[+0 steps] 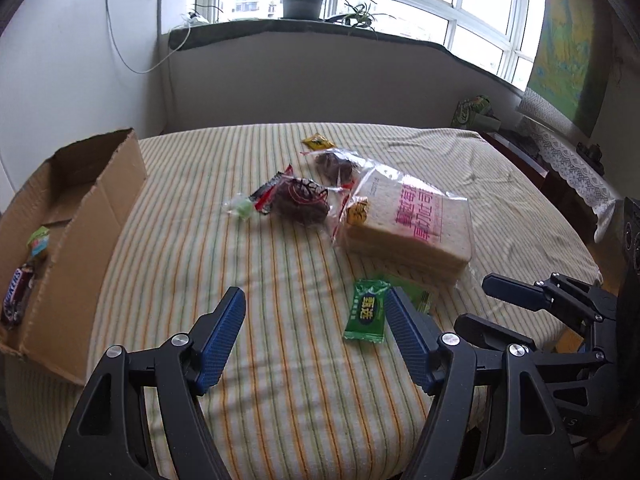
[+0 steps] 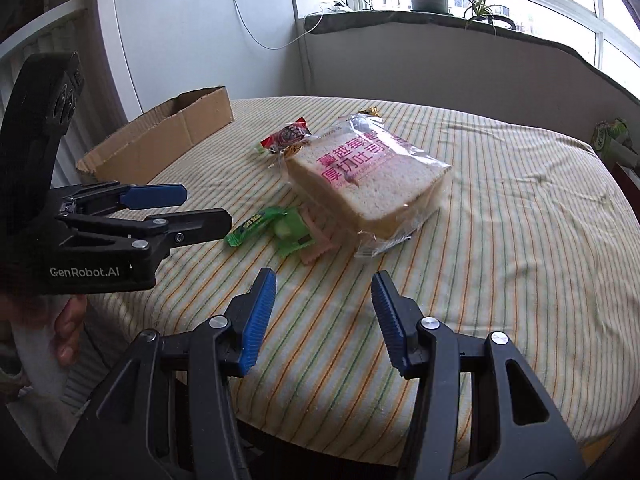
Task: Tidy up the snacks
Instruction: 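Grasp the dark green square packet with the left gripper while the right gripper grasps the light green packet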
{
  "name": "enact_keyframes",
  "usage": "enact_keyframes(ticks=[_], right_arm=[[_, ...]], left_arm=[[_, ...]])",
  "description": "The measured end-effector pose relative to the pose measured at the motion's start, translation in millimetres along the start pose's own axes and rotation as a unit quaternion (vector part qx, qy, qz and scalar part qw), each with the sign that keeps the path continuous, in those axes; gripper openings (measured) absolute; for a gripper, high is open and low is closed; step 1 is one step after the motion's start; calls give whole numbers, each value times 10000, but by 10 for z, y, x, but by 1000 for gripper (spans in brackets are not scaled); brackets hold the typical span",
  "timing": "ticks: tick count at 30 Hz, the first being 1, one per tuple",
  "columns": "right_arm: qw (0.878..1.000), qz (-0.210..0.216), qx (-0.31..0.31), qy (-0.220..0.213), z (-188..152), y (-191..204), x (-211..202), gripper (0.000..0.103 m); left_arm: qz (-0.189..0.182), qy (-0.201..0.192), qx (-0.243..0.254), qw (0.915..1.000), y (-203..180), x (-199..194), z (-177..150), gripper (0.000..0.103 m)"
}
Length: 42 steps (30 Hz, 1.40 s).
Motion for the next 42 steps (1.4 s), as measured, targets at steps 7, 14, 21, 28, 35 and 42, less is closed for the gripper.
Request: enact_keyframes(ticks=[7, 14, 21, 28, 35, 42], right_arm=[[9997, 68, -213, 10, 44, 81, 54, 52], [9984, 241, -510, 65, 198, 81, 203, 52], [9946, 260, -983, 202, 307, 96, 376, 51], [9849, 298, -1683, 282, 328, 226, 380, 42], [9800, 366, -1933, 299, 304, 330, 382, 22], [9897, 211, -1408, 179, 228, 68, 224, 21]], left_arm=[[-127, 192, 122, 9997, -92, 35, -256, 71], [-102, 219, 109, 9996, -5, 111, -174, 69], [-61, 275, 198, 9994, 44, 242, -102, 66], [-77, 342, 313, 9989, 11, 259, -74, 61], [-97, 392, 160, 9991, 132, 142, -135, 61], [-233, 439, 287, 9984, -101, 262, -145, 60]])
Point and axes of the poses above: each gripper's, at about its wrist camera, not at the fingertips, and x roughly the way its jaws point, y to its left, z to its top, the point moved 7 cm from there along x, roughly the way its jaws point, and after that the axes turned 8 degrees about -x, right-handed, at the moved point
